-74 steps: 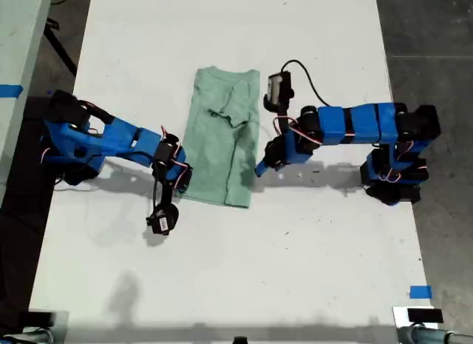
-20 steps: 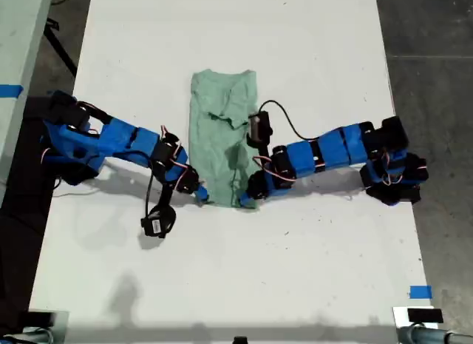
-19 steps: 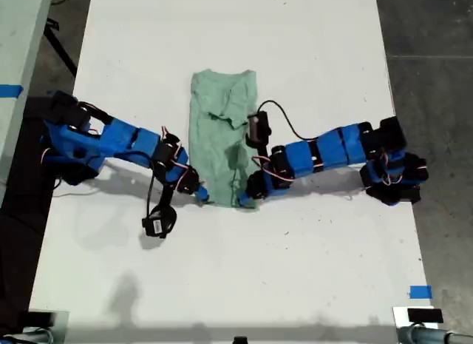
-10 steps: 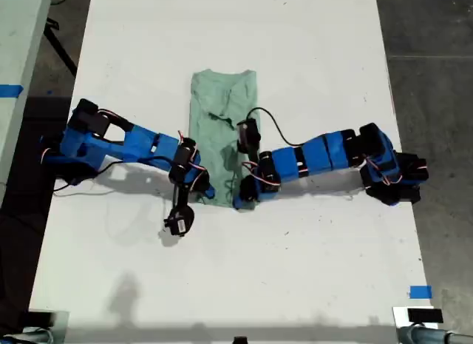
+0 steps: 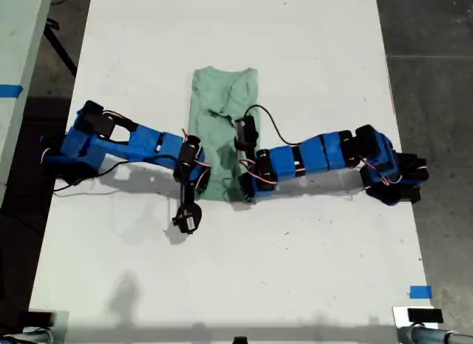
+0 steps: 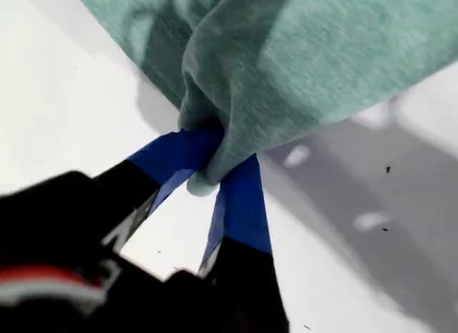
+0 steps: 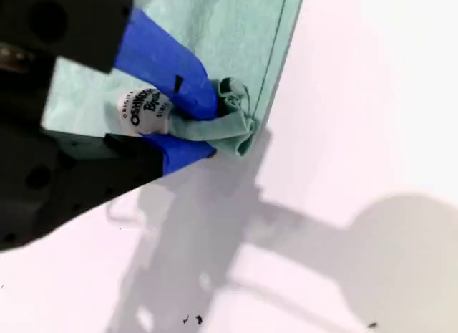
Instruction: Fold t-shirt
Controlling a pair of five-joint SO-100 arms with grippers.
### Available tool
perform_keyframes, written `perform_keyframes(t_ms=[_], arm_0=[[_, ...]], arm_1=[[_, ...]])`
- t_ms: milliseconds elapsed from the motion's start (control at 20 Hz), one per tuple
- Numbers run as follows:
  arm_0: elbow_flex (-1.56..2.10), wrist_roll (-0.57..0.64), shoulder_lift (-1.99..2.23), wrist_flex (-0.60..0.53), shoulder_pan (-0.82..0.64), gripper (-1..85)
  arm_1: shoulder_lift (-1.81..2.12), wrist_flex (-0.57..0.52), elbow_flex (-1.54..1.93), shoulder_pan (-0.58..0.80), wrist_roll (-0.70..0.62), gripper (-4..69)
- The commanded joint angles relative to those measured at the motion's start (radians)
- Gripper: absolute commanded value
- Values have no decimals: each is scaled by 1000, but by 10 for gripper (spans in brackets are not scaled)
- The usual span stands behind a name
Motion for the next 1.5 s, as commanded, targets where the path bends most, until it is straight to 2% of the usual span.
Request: perform_keyframes(t_ms=[0,150,450,650,850,1050,1250,1450], arm_0=[[-9,-9,54,54,60,0],[-58,-25,95,77,140,0],[-206,-101,133,114,298,0],[-227,-115,183,130,293,0],[-215,-74,321,230,184,0],[-181,74,397,304,-48,0],[-179,236,354,284,-296,0],[-176,333,287,272,-472,0]], arm_1=[[77,66,-3,-21,-21,-11],[138,83,-3,-57,-14,-11],[213,87,-12,-195,97,-11],[270,81,-12,-158,67,-11],[357,91,0,-11,-64,-11],[387,74,15,192,-230,-11],[336,-17,20,382,-364,-11],[273,-92,11,492,-417,-11]])
